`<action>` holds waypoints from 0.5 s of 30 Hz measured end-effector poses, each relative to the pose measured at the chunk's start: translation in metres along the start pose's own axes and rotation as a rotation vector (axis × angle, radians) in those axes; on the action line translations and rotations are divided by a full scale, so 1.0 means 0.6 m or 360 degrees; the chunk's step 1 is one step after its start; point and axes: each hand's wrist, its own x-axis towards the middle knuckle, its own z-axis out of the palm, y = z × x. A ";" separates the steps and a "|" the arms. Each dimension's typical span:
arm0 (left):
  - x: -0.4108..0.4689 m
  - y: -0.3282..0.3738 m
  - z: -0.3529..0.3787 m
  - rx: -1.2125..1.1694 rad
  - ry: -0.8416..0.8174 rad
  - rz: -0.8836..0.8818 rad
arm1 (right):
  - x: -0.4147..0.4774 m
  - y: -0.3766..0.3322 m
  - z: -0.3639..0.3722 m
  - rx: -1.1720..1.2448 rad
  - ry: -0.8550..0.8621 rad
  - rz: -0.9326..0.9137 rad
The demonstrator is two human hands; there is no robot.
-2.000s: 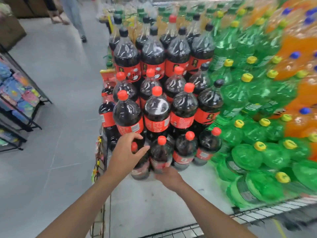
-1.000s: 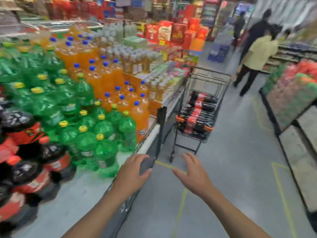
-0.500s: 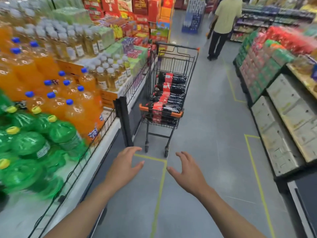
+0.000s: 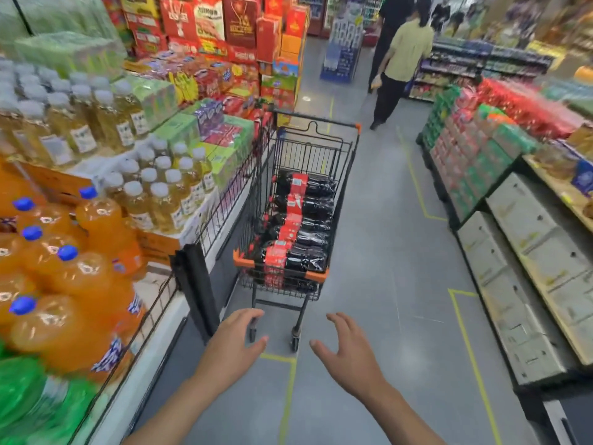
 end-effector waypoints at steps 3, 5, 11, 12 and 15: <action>0.092 0.007 -0.003 0.0010 -0.0046 0.0011 | 0.077 0.004 -0.013 0.0037 0.0012 0.0056; 0.147 0.015 -0.004 -0.0009 -0.0059 -0.0001 | 0.125 0.011 -0.023 0.0038 0.0008 0.0072; 0.322 0.049 0.009 0.0007 -0.0076 -0.0015 | 0.295 0.040 -0.067 0.0019 -0.0031 0.0069; 0.351 0.054 0.013 0.0000 -0.0075 -0.0034 | 0.325 0.046 -0.076 0.0008 -0.0043 0.0060; 0.433 0.074 0.023 -0.0065 -0.0050 -0.0093 | 0.419 0.060 -0.105 -0.0001 -0.0092 -0.0002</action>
